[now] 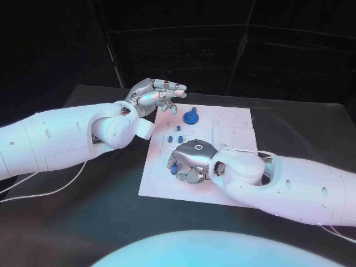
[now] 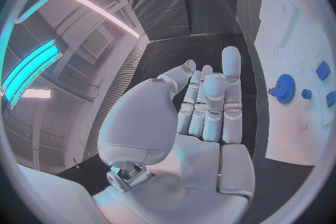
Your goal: Assemble the parts on the task board
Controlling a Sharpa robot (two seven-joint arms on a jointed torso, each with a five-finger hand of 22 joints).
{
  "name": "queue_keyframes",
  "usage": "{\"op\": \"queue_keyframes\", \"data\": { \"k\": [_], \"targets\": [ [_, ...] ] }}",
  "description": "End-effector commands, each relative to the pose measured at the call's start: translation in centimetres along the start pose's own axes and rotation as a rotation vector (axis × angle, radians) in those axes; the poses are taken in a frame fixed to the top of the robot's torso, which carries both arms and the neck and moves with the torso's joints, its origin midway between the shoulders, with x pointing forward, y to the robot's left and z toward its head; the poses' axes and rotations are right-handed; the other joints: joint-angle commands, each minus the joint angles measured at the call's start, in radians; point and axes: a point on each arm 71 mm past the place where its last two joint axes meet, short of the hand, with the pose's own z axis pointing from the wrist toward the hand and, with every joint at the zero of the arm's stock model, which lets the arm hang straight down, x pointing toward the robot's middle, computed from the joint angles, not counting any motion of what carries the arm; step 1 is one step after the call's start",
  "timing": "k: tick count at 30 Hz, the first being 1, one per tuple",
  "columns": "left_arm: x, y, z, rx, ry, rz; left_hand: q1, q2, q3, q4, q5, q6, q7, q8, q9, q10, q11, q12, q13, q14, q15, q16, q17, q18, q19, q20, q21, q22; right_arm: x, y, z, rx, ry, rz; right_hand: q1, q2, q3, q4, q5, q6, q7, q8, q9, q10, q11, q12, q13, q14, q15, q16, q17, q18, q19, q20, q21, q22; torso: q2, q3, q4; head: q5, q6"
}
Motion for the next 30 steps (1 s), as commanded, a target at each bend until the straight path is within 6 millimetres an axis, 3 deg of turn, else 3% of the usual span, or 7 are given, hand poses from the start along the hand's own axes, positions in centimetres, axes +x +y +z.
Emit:
{"op": "queue_keyframes", "data": {
  "k": [1,12,18,22,25,27,30],
  "targets": [
    [0.1,-0.2,0.1,0.008,0.012,-0.002,0.0,0.003,-0.003,-0.003,-0.001,-0.009,0.001,0.003,-0.001,-0.006,0.001,0.004,0.001,-0.008,-0.001,0.002,-0.001,0.007,-0.002,0.004,-0.007,-0.001,-0.6,0.0,-0.2,-0.005,-0.079,0.007,-0.006,-0.001,-0.016,-0.001,0.001,-0.017,0.001,-0.001,0.001,-0.027,0.002,0.011,0.002,-0.006,0.006,-0.013,-0.02,0.015,-0.017,0.001,-0.022,-0.032,0.0,0.0001,-0.001,0.001,0.001],
    [0.1,-0.1,0.1,0.007,0.011,-0.001,0.0,0.003,-0.003,-0.003,-0.001,-0.009,0.001,0.003,-0.001,-0.007,0.001,0.004,0.001,-0.008,-0.001,0.002,-0.001,0.007,-0.002,0.004,-0.007,-0.001,-1.7,-0.9,-2.4,-0.007,-0.206,0.058,0.001,0.006,-0.05,0.002,0.008,-0.041,-0.004,0.001,0.002,-0.044,-0.002,0.047,0.007,-0.008,0.004,-0.029,-0.041,0.017,-0.017,0.0,-0.038,-0.049,-0.001,0.0004,0.0001,-0.007,0.011],
    [-0.1,-0.2,0.1,0.021,0.006,0.001,0.001,0.0,-0.004,-0.005,-0.001,-0.011,0.0,0.003,-0.001,-0.008,0.001,0.005,0.001,-0.009,0.0,0.002,-0.003,0.007,-0.002,0.004,-0.008,-0.002,-5.0,-5.7,-6.5,0.157,-0.3,0.254,-0.035,-0.002,-0.098,0.037,0.011,-0.026,-0.004,0.008,0.006,0.016,-0.01,0.113,0.017,-0.024,-0.002,-0.082,-0.112,0.03,-0.054,-0.004,-0.095,-0.129,-0.009,-0.003,0.0003,-0.033,0.018],
    [-0.2,-0.2,0.1,0.026,0.002,0.002,0.001,-0.002,-0.005,-0.005,-0.001,-0.011,0.0,0.003,-0.001,-0.009,0.001,0.006,0.001,-0.009,0.0,0.001,-0.004,0.007,-0.001,0.004,-0.008,-0.002,-6.5,-8.0,-9.3,0.273,-0.322,0.343,-0.057,-0.014,-0.153,0.059,-0.05,0.032,-0.039,0.041,0.017,0.25,-0.063,0.279,0.093,-0.002,-0.038,-0.049,-0.056,0.021,-0.012,-0.029,-0.064,-0.074,-0.013,-0.0038,-0.0028,-0.053,0.02],
    [-0.3,-0.3,0.0,0.029,-0.001,0.004,0.003,-0.002,-0.005,-0.007,-0.001,-0.011,-0.001,0.004,-0.001,-0.008,0.001,0.007,0.001,-0.009,0.0,0.002,-0.004,0.007,-0.001,0.004,-0.008,-0.003,-6.8,-9.1,-11.0,0.356,-0.309,0.384,-0.079,-0.015,-0.219,0.092,-0.068,0.054,-0.067,0.064,0.021,0.311,-0.092,0.435,0.206,0.032,-0.066,0.02,0.053,-0.004,0.064,-0.061,0.013,0.048,-0.013,-0.0043,-0.0056,-0.07,0.021],
    [-0.3,-0.3,0.0,0.029,-0.002,0.004,0.003,-0.002,-0.005,-0.007,-0.001,-0.011,-0.001,0.004,-0.001,-0.008,0.001,0.007,0.001,-0.009,0.0,0.002,-0.004,0.007,-0.001,0.004,-0.008,-0.003,-6.7,-9.6,-12.0,0.411,-0.292,0.404,-0.047,0.006,-0.295,0.124,-0.015,0.05,-0.092,0.09,0.025,0.282,-0.106,0.841,0.634,0.052,-0.066,0.1,0.169,-0.018,0.119,-0.084,0.081,0.149,-0.013,-0.0035,-0.0059,-0.083,0.023],
    [-0.3,-0.3,0.0,0.03,-0.001,0.003,0.003,-0.002,-0.005,-0.007,-0.001,-0.011,-0.001,0.004,-0.001,-0.008,0.001,0.007,0.001,-0.009,0.0,0.002,-0.004,0.007,-0.001,0.004,-0.008,-0.003,-6.5,-10.3,-13.3,0.482,-0.265,0.417,-0.079,0.023,-0.347,0.174,-0.018,0.053,-0.074,0.11,0.031,0.326,-0.099,1.063,0.903,0.062,-0.073,0.154,0.267,-0.041,0.158,-0.072,0.133,0.241,-0.012,-0.0038,-0.0057,-0.099,0.023]
  ]
}}
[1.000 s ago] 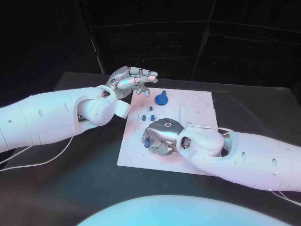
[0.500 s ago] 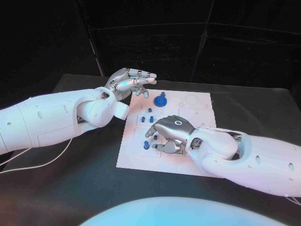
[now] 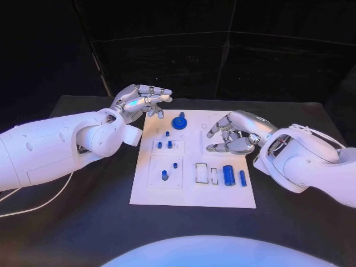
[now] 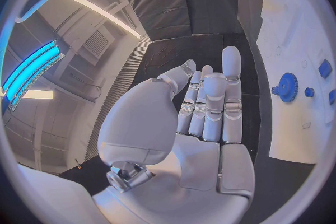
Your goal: Assemble the parts on the task board
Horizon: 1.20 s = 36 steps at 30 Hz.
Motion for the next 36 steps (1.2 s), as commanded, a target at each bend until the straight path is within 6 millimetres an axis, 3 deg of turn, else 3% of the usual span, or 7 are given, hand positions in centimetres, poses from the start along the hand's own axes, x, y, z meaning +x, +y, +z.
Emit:
{"op": "queue_keyframes", "data": {
  "k": [1,3,12,14,20,25,36],
  "targets": [
    [0.1,-0.3,0.0,0.023,0.008,-0.001,0.003,-0.002,-0.003,-0.004,-0.001,-0.003,-0.001,0.004,-0.001,-0.008,0.001,0.007,0.001,-0.01,-0.001,0.002,-0.002,0.007,-0.001,0.004,-0.005,-0.001,-0.2,-1.5,-0.8,0.171,0.027,0.08,0.003,0.013,-0.043,0.027,0.02,-0.003,0.001,0.016,0.006,0.026,0.002,0.15,0.179,0.043,-0.001,0.042,0.07,-0.015,0.024,0.0,0.033,0.054,0.0,-0.0006,-0.0028,-0.019,0.001],
    [0.0,-0.3,-0.1,0.022,0.008,-0.002,0.005,-0.002,-0.002,-0.005,-0.001,-0.003,-0.001,0.005,-0.001,-0.008,0.0,0.008,0.002,-0.01,-0.001,0.002,-0.003,0.007,-0.001,0.004,-0.005,-0.001,-0.1,-2.3,-1.5,0.229,0.043,0.073,-0.005,0.022,-0.085,0.06,0.047,-0.009,0.002,0.029,0.011,0.024,0.006,0.199,0.242,0.047,-0.004,0.069,0.115,-0.018,0.024,0.005,0.039,0.062,0.002,-0.0007,-0.0062,-0.022,0.002],
    [-0.3,-0.3,-0.4,0.022,0.003,0.0,0.006,-0.002,-0.002,-0.006,-0.001,-0.003,-0.001,0.005,-0.001,-0.008,0.0,0.008,0.002,-0.01,-0.001,0.002,-0.003,0.007,-0.001,0.004,-0.005,-0.002,1.7,-5.1,-4.5,0.414,0.103,0.015,0.015,0.018,-0.193,0.136,0.011,-0.031,0.006,0.054,0.023,0.024,0.008,0.24,0.311,0.05,0.003,0.102,0.175,-0.017,0.022,0.008,0.044,0.069,0.001,0.0022,-0.0211,-0.031,0.006],
    [-0.2,-0.3,-0.4,0.021,0.005,-0.001,0.006,-0.002,-0.002,-0.006,-0.001,-0.003,-0.001,0.005,-0.001,-0.008,0.0,0.008,0.002,-0.01,-0.001,0.002,-0.003,0.007,-0.001,0.004,-0.005,-0.002,2.0,-5.3,-4.8,0.428,0.111,0.006,0.012,0.019,-0.208,0.146,0.012,-0.033,0.006,0.059,0.025,0.022,0.009,0.239,0.313,0.049,0.004,0.104,0.178,-0.017,0.021,0.008,0.043,0.068,0.001,0.0021,-0.0206,-0.034,0.007],
    [-0.1,-0.3,-0.4,0.019,0.01,-0.003,0.005,-0.003,-0.003,-0.005,-0.001,-0.002,-0.001,0.006,-0.001,-0.008,0.0,0.009,0.002,-0.01,-0.001,0.002,-0.003,0.007,-0.001,0.004,-0.006,-0.002,3.2,-5.7,-5.5,0.46,0.152,-0.04,-0.099,0.027,-0.278,0.153,0.045,-0.012,-0.006,0.106,0.054,0.005,0.0,0.22,0.304,0.044,-0.002,0.096,0.167,-0.013,0.011,0.006,0.035,0.055,0.001,0.0026,-0.0187,-0.045,0.003],
    [-0.1,-0.3,-0.4,0.018,0.007,-0.002,0.005,-0.003,-0.003,-0.005,-0.001,-0.002,-0.001,0.006,-0.001,-0.008,0.0,0.009,0.002,-0.01,-0.001,0.002,-0.003,0.007,-0.001,0.004,-0.006,-0.002,4.1,-5.7,-5.7,0.464,0.175,-0.056,-0.114,0.025,-0.285,0.153,0.041,-0.012,-0.009,0.119,0.065,0.007,-0.003,0.221,0.31,0.045,-0.004,0.097,0.171,-0.014,0.012,0.003,0.035,0.058,0.001,0.002,-0.0206,-0.044,-0.001],
    [-0.1,0.2,-0.4,0.002,0.009,-0.001,0.004,-0.003,-0.005,-0.004,-0.001,-0.002,-0.001,0.006,-0.001,-0.009,0.001,0.01,0.002,-0.01,-0.001,0.003,-0.003,0.007,-0.001,0.004,-0.006,-0.002,5.3,-5.0,-4.9,0.425,0.179,-0.038,-0.123,0.029,-0.286,0.152,0.053,-0.015,-0.013,0.136,0.08,0.023,-0.006,0.239,0.338,0.048,-0.007,0.105,0.189,-0.015,0.016,0.001,0.039,0.065,0.001,0.0007,-0.0163,-0.049,0.005]
  ]
}}
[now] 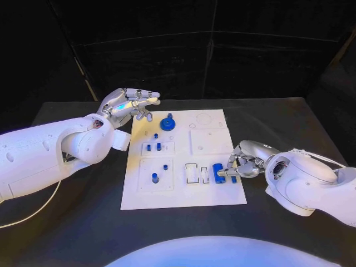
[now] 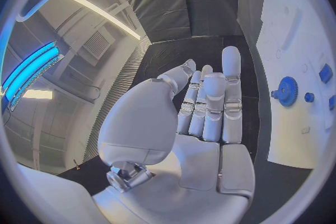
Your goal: Assemble the parts on the task board
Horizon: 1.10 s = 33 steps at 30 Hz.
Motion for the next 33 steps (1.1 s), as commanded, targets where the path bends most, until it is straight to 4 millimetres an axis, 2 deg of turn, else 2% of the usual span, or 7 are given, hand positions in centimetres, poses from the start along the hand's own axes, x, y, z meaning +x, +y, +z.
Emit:
{"op": "queue_keyframes", "data": {
  "k": [1,9,12,14,22,28,33],
  "targets": [
    [0.1,0.0,0.0,0.006,0.01,-0.001,0.004,-0.003,-0.002,-0.002,-0.001,-0.002,-0.001,0.006,-0.001,-0.009,0.001,0.005,0.001,-0.006,0.003,0.003,0.0,0.007,-0.001,0.004,-0.006,-0.002,0.4,0.2,0.1,-0.013,-0.001,-0.005,-0.009,0.001,-0.003,0.0,0.005,-0.001,-0.007,0.01,0.004,0.007,0.0,0.005,0.005,0.047,-0.006,0.006,0.005,-0.009,0.001,-0.006,-0.001,0.003,0.0,-0.001,0.0023,0.0,0.003],
    [0.2,0.1,-0.1,0.001,0.012,-0.001,0.002,-0.004,-0.003,0.0,-0.001,-0.002,-0.001,0.007,-0.001,-0.009,0.001,0.005,0.001,-0.007,0.003,0.003,-0.002,0.007,-0.001,0.004,-0.006,-0.002,1.2,0.9,0.5,-0.042,-0.004,-0.009,0.024,0.007,0.004,-0.003,0.021,-0.009,-0.01,0.033,0.025,0.012,-0.004,0.01,0.018,0.05,-0.009,0.013,0.02,-0.01,0.004,-0.009,0.003,0.009,0.001,-0.0016,0.0006,0.004,0.002],
    [0.2,0.1,-0.1,0.0,0.012,-0.001,0.002,-0.004,-0.003,0.0,-0.001,-0.002,-0.001,0.007,-0.001,-0.009,0.001,0.005,0.001,-0.007,0.003,0.003,-0.002,0.007,-0.001,0.004,-0.006,-0.002,1.6,0.9,0.8,-0.032,0.017,-0.007,0.037,0.012,0.006,-0.004,0.021,-0.014,-0.011,0.039,0.032,0.011,-0.004,0.008,0.018,0.05,-0.01,0.014,0.021,-0.01,0.003,-0.01,0.003,0.009,0.001,-0.002,0.0018,-0.01,0.002],
    [0.2,0.1,-0.1,0.0,0.012,-0.001,0.002,-0.004,-0.003,0.0,-0.001,-0.002,-0.001,0.007,-0.001,-0.009,0.001,0.005,0.001,-0.007,0.003,0.003,-0.002,0.007,0.0,0.004,-0.006,-0.002,1.9,0.8,1.0,-0.023,0.032,-0.005,0.047,0.017,0.008,-0.005,0.022,-0.018,-0.011,0.045,0.038,0.011,-0.004,0.006,0.019,0.05,-0.01,0.014,0.022,-0.01,0.003,-0.01,0.002,0.008,0.001,-0.0027,0.0014,-0.012,0.002],
    [0.2,0.2,-0.2,-0.009,0.013,-0.002,0.001,-0.004,-0.004,0.0,-0.001,-0.002,-0.001,0.007,-0.001,-0.01,0.001,0.006,0.001,-0.007,0.003,0.003,-0.002,0.007,0.0,0.004,-0.007,-0.002,2.7,0.6,1.7,0.006,0.065,-0.011,0.087,0.038,0.011,-0.009,0.036,-0.033,-0.01,0.062,0.057,0.009,-0.004,0.001,0.021,0.05,-0.01,0.015,0.026,-0.01,0.002,-0.01,0.002,0.009,0.0,-0.0011,-0.0001,-0.008,0.013],
    [0.2,0.2,-0.2,-0.013,0.019,-0.004,0.001,-0.004,-0.004,0.001,-0.001,-0.002,0.0,0.007,-0.001,-0.01,0.001,0.006,0.001,-0.008,0.003,0.002,-0.005,0.007,0.0,0.004,-0.007,-0.003,3.1,1.0,2.2,0.002,0.076,-0.028,0.13,0.05,0.01,-0.018,0.04,-0.047,-0.009,0.076,0.073,0.007,-0.003,-0.004,0.023,0.05,-0.009,0.015,0.028,-0.01,0.001,-0.009,0.001,0.009,0.0,-0.0019,0.0004,-0.005,0.012],
    [0.3,0.2,-0.2,-0.014,0.021,-0.005,-0.001,-0.003,-0.005,0.002,-0.001,-0.003,0.0,0.007,-0.001,-0.011,0.001,0.006,0.001,-0.008,0.003,0.003,-0.004,0.007,-0.001,0.004,-0.007,-0.003,3.5,1.5,2.1,-0.015,0.077,-0.028,0.169,0.059,0.005,-0.03,0.1,-0.058,-0.007,0.089,0.088,0.004,-0.002,-0.013,0.022,0.05,-0.008,0.014,0.028,-0.01,0.0,-0.009,0.0,0.008,0.0,-0.0012,-0.0003,-0.004,0.013]
  ]
}}
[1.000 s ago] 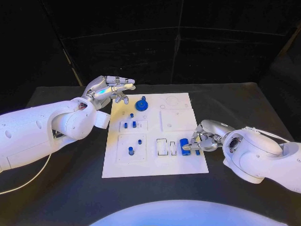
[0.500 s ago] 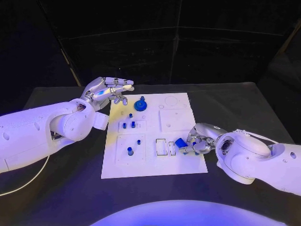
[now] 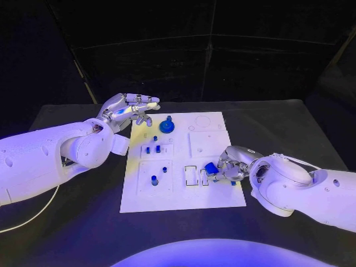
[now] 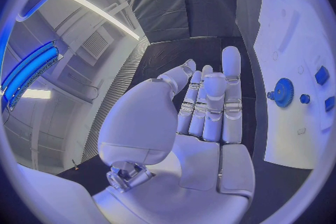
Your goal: Assemble the parts on the task board
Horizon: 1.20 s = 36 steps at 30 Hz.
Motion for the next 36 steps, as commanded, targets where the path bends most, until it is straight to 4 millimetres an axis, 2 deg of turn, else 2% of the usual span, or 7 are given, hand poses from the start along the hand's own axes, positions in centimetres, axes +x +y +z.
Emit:
{"op": "queue_keyframes", "data": {
  "k": [1,6,8,13,20,25,36],
  "targets": [
    [0.2,-0.1,0.0,0.002,0.017,-0.005,-0.001,-0.003,-0.005,0.002,-0.001,-0.003,0.0,0.004,-0.001,-0.007,-0.002,0.006,0.001,-0.004,0.0,0.003,0.0,0.007,-0.001,0.004,-0.003,-0.001,1.2,-0.1,-0.2,0.01,0.045,-0.02,0.031,0.012,0.0,-0.009,0.041,-0.007,0.0,0.01,0.006,0.001,0.001,-0.005,0.002,0.053,-0.005,0.006,0.003,-0.01,-0.003,-0.005,0.001,0.001,0.001,0.0003,-0.0003,0.0,0.0],
    [0.1,-0.1,-0.1,0.002,0.017,-0.005,-0.001,-0.003,-0.005,0.002,-0.001,-0.003,0.0,0.004,-0.001,-0.007,-0.002,0.006,0.001,-0.004,0.0,0.003,0.0,0.007,-0.001,0.004,-0.003,-0.001,0.7,0.0,-0.6,-0.013,-0.016,0.011,0.063,0.029,0.002,-0.02,0.125,-0.009,-0.002,0.02,0.018,0.01,-0.002,0.0,0.014,0.055,-0.007,0.01,0.012,-0.011,0.001,-0.007,0.005,0.009,-0.001,0.0,-0.0021,0.0,0.0],
    [0.1,-0.1,-0.1,0.001,0.017,-0.005,-0.002,-0.003,-0.006,0.002,-0.001,-0.003,0.001,0.004,-0.001,-0.007,-0.002,0.007,0.001,-0.004,0.0,0.003,0.0,0.007,-0.001,0.004,-0.003,-0.001,0.4,0.1,-0.8,-0.033,-0.058,0.037,0.072,0.035,0.002,-0.023,0.142,-0.011,-0.003,0.02,0.02,0.012,-0.002,0.001,0.017,0.056,-0.008,0.011,0.015,-0.012,0.003,-0.008,0.007,0.012,-0.001,-0.0003,-0.0038,-0.001,0.002],
    [0.1,-0.1,0.0,0.002,0.019,-0.006,-0.003,-0.003,-0.006,0.003,-0.001,-0.003,0.001,0.004,-0.001,-0.008,-0.002,0.007,0.001,-0.004,0.0,0.003,0.0,0.007,-0.001,0.005,-0.004,-0.001,-0.1,0.6,-1.2,-0.069,-0.126,0.092,0.082,0.044,0.001,-0.024,0.176,-0.006,-0.006,0.023,0.024,0.019,-0.005,0.005,0.025,0.058,-0.01,0.015,0.023,-0.013,0.007,-0.009,0.011,0.019,-0.001,-0.0001,-0.001,0.0,0.002],
    [0.1,-0.1,0.0,0.002,0.018,-0.005,-0.003,-0.003,-0.006,0.003,-0.001,-0.003,0.001,0.004,-0.001,-0.008,-0.002,0.007,0.001,-0.004,0.0,0.003,0.0,0.007,-0.001,0.005,-0.004,-0.001,-0.4,1.0,-1.9,-0.095,-0.169,0.169,0.078,0.051,-0.005,-0.015,0.206,-0.003,-0.008,0.022,0.026,0.024,-0.007,0.006,0.03,0.059,-0.012,0.019,0.031,-0.014,0.011,-0.011,0.015,0.026,-0.002,-0.0016,-0.002,-0.002,0.001],
    [0.2,-0.1,0.0,0.003,0.021,-0.006,-0.003,-0.003,-0.006,0.003,-0.001,-0.003,0.001,0.004,-0.001,-0.008,-0.002,0.007,0.001,-0.004,0.0,0.003,0.0,0.007,-0.001,0.005,-0.004,-0.001,-0.1,1.5,-2.0,-0.095,-0.13,0.192,0.072,0.052,-0.01,-0.009,0.213,-0.002,-0.007,0.021,0.027,0.024,-0.007,0.004,0.029,0.059,-0.012,0.02,0.032,-0.014,0.011,-0.012,0.016,0.027,0.0,-0.0018,0.0003,0.002,0.001],
    [0.2,-0.1,-0.1,0.002,0.023,-0.008,-0.005,-0.002,-0.008,0.005,-0.001,-0.004,0.001,0.004,-0.001,-0.01,-0.001,0.007,0.001,-0.005,0.001,0.004,0.0,0.007,-0.001,0.005,-0.005,-0.002,1.2,3.0,-1.3,-0.094,-0.015,0.196,0.026,0.066,-0.033,0.019,0.21,0.018,-0.013,0.02,0.034,0.035,-0.01,0.009,0.039,0.061,-0.014,0.024,0.04,-0.016,0.015,-0.013,0.02,0.035,0.0,-0.0017,-0.002,0.023,-0.006]
  ]
}}
